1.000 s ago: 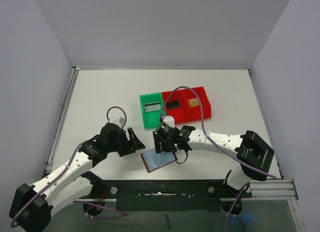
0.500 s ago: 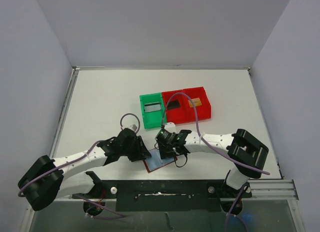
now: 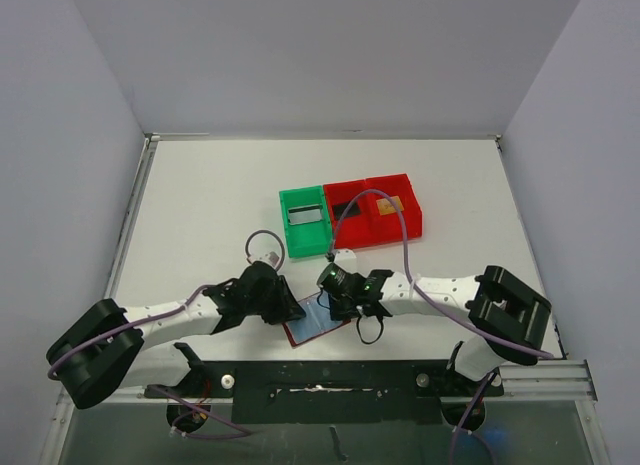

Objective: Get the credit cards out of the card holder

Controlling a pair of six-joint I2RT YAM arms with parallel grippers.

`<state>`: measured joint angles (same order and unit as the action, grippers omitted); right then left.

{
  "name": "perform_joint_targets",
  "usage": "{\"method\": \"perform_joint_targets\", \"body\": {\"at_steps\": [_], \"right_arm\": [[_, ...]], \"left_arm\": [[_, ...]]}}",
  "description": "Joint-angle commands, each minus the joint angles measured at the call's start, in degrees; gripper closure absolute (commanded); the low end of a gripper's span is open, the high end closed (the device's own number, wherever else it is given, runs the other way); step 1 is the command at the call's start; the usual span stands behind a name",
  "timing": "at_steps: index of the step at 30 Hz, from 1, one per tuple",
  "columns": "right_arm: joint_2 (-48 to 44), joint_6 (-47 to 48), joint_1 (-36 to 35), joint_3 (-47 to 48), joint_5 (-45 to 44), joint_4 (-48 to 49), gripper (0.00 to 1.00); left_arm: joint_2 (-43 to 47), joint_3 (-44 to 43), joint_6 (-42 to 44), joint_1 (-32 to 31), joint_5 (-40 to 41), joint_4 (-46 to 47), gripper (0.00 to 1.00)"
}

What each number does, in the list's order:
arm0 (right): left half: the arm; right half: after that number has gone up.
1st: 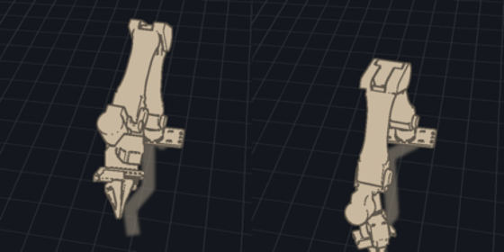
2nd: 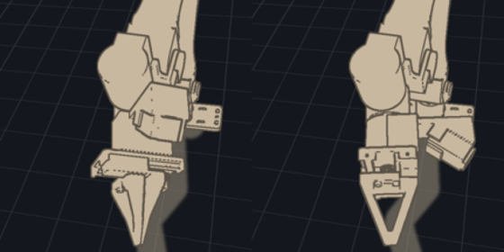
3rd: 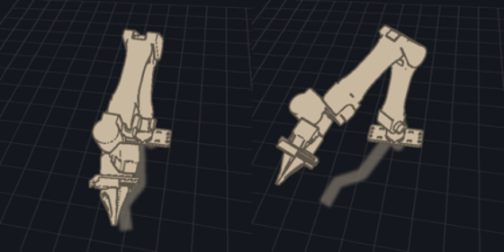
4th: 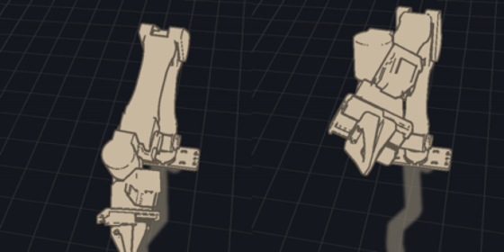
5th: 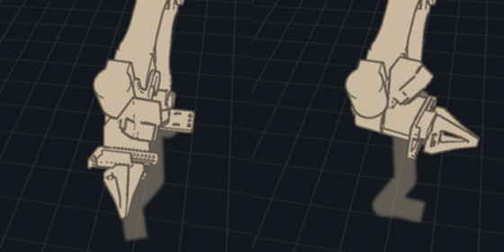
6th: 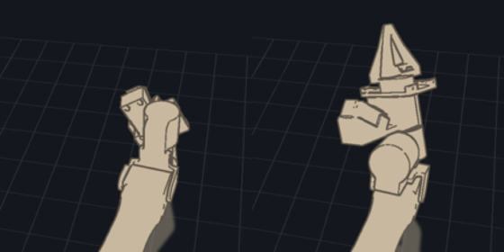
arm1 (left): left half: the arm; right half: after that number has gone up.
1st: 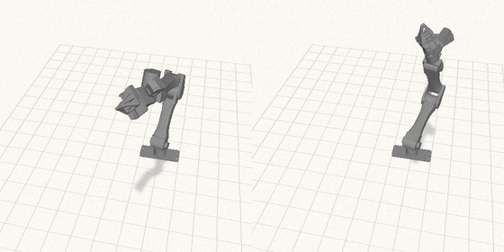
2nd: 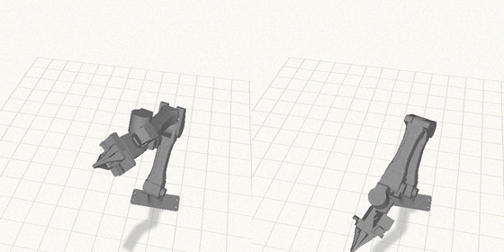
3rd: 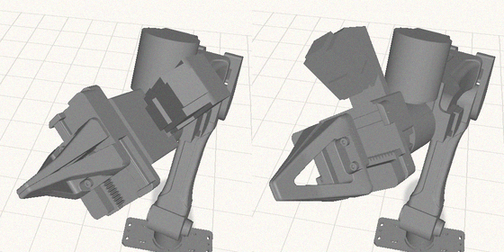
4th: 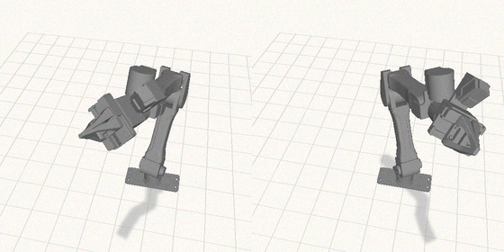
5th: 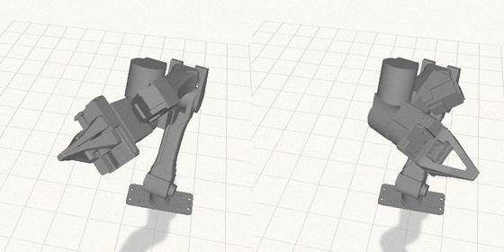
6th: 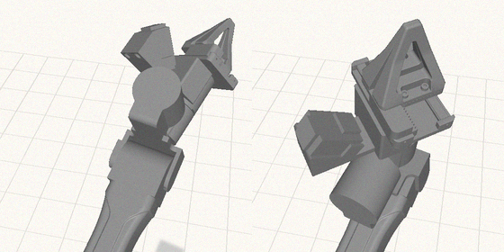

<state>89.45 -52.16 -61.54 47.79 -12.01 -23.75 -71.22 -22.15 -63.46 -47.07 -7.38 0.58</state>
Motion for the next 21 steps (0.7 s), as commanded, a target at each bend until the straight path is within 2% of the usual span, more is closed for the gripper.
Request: {"method": "perform_joint_targets", "body": {"at_steps": [1,3,6,8,11,17,21], "right_arm": [[-3.92,-4.58,0.57,-4.38,8.51,11.18,0.91],[-4.71,-5.44,1.63,-5.41,8.35,10.95,0.86],[-6.52,-6.11,2.48,-5.09,5.92,7.82,0.73],[-9.1,-6.24,2.48,-4.05,1.67,4.67,0.63],[-13.54,-5.0,3.11,-3.16,-1.66,1.56,0.54],[-23.28,-2.15,7.25,-2.52,-5.58,-1.71,0.4],[-29.32,1.57,12.08,-1.7,-8.97,-2.41,0.21]], "left_arm": [[1.31,1.75,0.27,-0.39,3.8,-0.86,0.77],[2.36,1.66,0.33,-0.39,4.24,-1.63,0.77],[3.65,0.71,1.5,-0.38,4.87,-3.6,0.76],[4.57,-1.32,3.5,-0.35,6.45,-7.47,0.75],[6.17,-4.77,5.81,-0.23,9.73,-12.44,0.72],[10.28,-10.29,8.24,0.49,13.56,-18.62,0.63],[12.34,-14.64,10.64,2.12,15.48,-22.74,0.52]]}}
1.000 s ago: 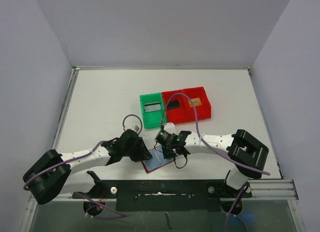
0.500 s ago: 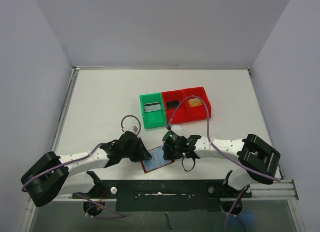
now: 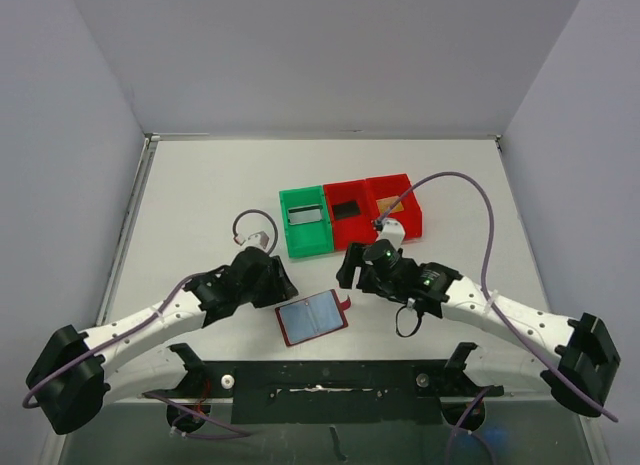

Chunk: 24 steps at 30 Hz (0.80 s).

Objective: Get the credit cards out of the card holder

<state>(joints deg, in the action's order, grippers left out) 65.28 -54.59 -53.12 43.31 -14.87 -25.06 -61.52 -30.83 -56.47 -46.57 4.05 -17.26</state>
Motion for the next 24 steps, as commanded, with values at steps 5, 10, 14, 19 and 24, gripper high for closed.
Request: {"method": "perform_joint_targets", "body": {"at_steps": [5,10,14,19,24], "right_arm": [[-9.42,14.25,9.64,4.41,-14.2,0.9,0.0],[-10.69,25.9,13.91,6.93,-26.54,2.27,0.02],[-13.59,27.72,24.45,1.29,-28.63,8.09,0.02],[-17.69,29.91,38.57,0.05,-9.63,10.37,0.02],[-21.12,36.03,39.34,6.58,-6.46,6.12,0.02]], "left_arm": [[6.33,-13.42,8.31,7.15,8.65,-12.08,0.36],[11.99,-19.56,16.21,16.34,11.51,-16.42,0.21],[13.23,-23.13,23.62,25.55,12.2,-18.55,0.09],[12.83,-26.44,27.07,37.02,10.21,-20.59,0.06],[13.56,-30.18,22.1,38.39,18.3,-26.51,0.06]]}}
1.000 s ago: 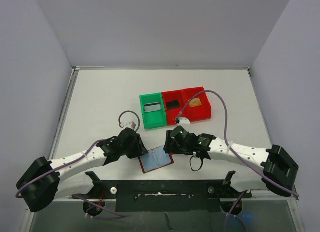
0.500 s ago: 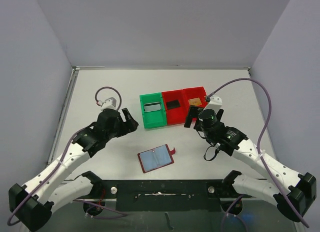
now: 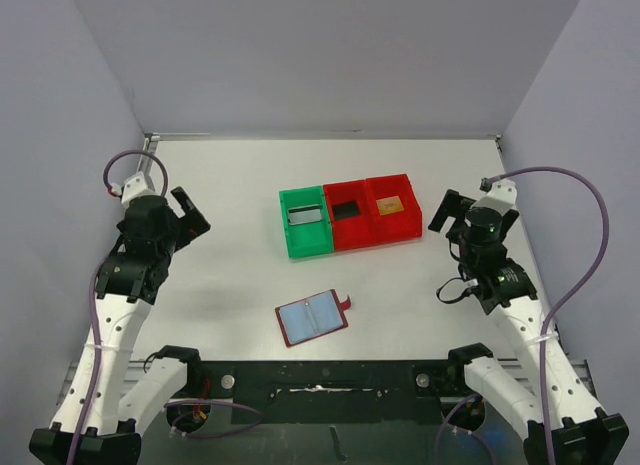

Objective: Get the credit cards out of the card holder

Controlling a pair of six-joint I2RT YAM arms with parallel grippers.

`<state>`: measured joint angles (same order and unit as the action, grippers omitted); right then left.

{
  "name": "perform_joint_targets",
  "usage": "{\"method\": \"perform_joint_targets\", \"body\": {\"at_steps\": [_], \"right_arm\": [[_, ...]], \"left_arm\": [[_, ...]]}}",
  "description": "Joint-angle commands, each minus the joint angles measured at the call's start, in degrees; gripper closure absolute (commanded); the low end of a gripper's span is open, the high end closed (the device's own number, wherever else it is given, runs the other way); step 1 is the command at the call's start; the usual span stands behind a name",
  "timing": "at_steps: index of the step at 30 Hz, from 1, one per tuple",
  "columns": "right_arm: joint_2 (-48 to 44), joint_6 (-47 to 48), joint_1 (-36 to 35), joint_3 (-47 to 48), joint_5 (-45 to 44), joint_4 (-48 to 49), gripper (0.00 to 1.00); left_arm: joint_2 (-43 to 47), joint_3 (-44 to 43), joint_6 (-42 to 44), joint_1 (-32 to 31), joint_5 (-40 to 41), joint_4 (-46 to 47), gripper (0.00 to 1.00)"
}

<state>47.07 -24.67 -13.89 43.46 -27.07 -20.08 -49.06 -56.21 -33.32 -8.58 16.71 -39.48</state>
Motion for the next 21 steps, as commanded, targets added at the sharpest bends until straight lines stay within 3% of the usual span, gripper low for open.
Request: {"method": "perform_joint_targets", "body": {"at_steps": [1,7,12,17,21], "right_arm": [[-3.39,7.12,0.1,8.28,7.02,0.07,0.02],[-3.46,11.62,0.03,20.5,14.24,-5.84,0.02],[-2.85,13.28,0.04,28.35,13.3,-8.72,0.02],[-4.72,13.03,0.02,24.13,11.59,-4.95,0.03],[-3.97,11.56,0.01,21.44,10.91,-5.6,0.02]], "left_arm": [[1.45,-5.1,-0.81,0.41,6.8,-5.01,0.06],[4.41,-11.06,0.29,0.41,12.86,-6.97,0.06],[4.83,-16.22,1.21,0.41,13.22,-5.79,0.06],[5.27,-15.68,2.16,0.41,11.02,-2.54,0.06],[2.45,-16.0,-3.23,0.41,14.1,-5.91,0.06]]}}
